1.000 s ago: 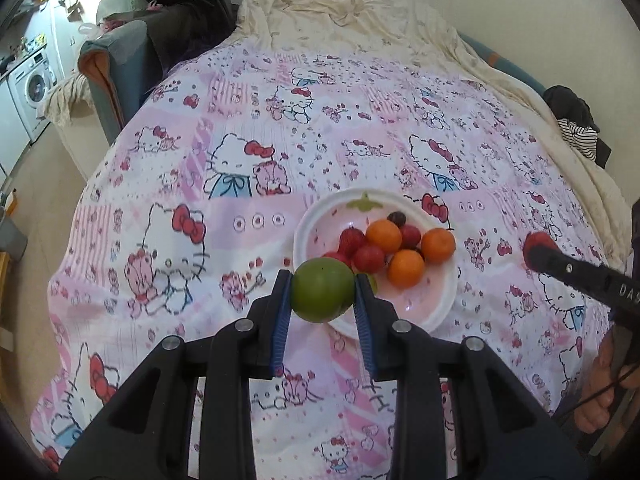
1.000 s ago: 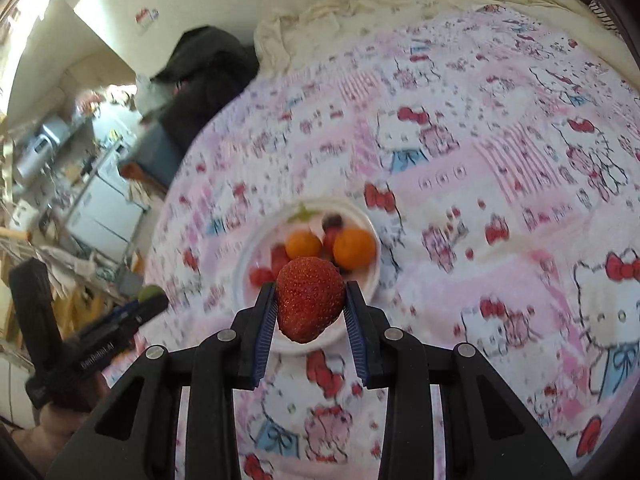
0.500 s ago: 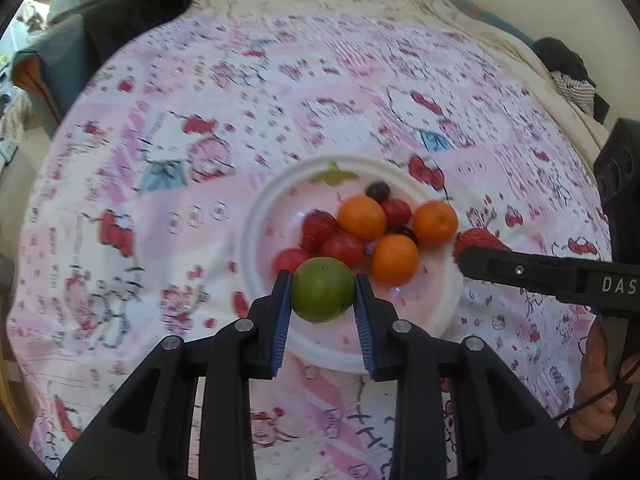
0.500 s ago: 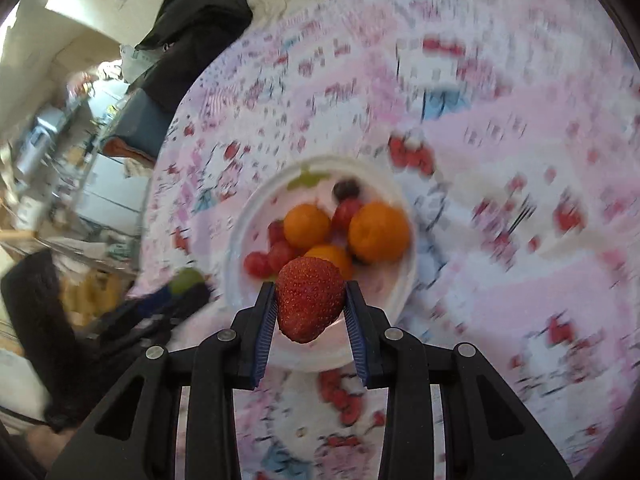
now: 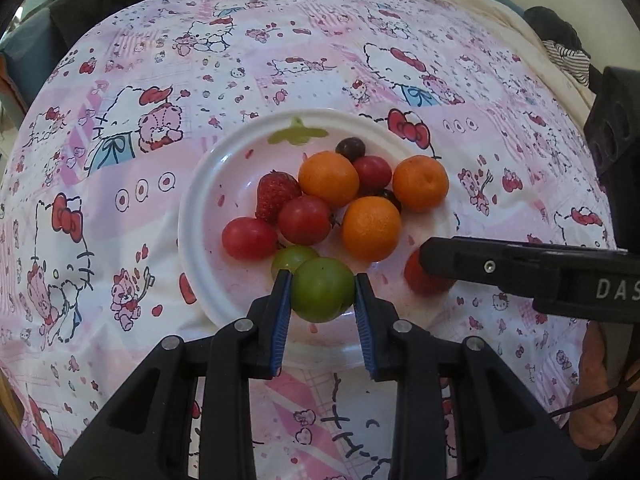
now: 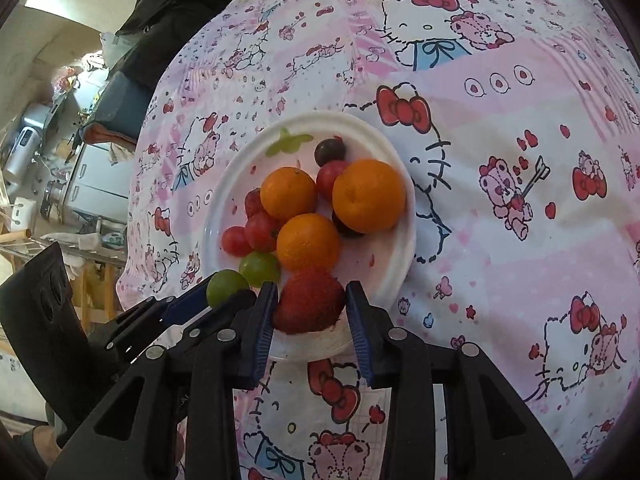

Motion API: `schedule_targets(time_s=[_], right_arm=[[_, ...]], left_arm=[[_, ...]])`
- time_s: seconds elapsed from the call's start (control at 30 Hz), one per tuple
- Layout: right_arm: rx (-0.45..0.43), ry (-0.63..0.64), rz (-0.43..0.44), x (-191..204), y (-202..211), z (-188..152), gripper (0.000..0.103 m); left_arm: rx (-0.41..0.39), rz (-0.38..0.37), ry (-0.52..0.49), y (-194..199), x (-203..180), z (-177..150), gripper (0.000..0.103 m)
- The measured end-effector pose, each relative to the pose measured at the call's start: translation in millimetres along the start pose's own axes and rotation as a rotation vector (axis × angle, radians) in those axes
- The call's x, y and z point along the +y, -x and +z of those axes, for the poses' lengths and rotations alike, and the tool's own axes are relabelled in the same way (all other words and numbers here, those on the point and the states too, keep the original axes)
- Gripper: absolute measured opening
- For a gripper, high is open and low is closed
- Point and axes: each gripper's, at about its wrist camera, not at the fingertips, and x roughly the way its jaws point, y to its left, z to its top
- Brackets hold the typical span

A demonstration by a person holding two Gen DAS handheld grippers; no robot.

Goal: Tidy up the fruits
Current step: 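Open the left gripper over the plate while the right gripper releases the strawberry onto it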

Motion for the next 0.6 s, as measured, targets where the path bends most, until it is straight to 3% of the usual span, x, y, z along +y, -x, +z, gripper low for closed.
schedule_targets(time_s=[0.1,0.17,0.23,0.4,0.47,0.6], right_arm=[[-0.006,-0.007,0.007,0.0,1.6,0.8,0.054],[-0.035,-0.007,0.008,0.5,7.9,1.5,0.062],[-0.054,-0.003,0.009,2.0,11.7,3.1,0.065],[-0.133,0.007,0.005,6.7,33.9,5.1,0.071],[-0.182,0.021,-0.005,10.7,46.3,4.1,0.082],[-0.27,0.045,-0.01,17.7,70.0,-2.7,0.091]], left_arm=[[0.007,0.002,-0.011,-0.7,-1.3,0.0,0.03],[-0.003,-0.004,-0.014,1.6,-2.1,0.0,0.057],[-0.035,0.006,-0.019,8.8,-2.8,-0.8,0.072],[-0.086,0.037,-0.008,30.2,6.0,-0.8,0.075],[-0.124,0.052,0.031,44.5,17.3,-1.0,0.075],[-0.208,0.077,0.103,75.6,38.9,-2.5,0.075]])
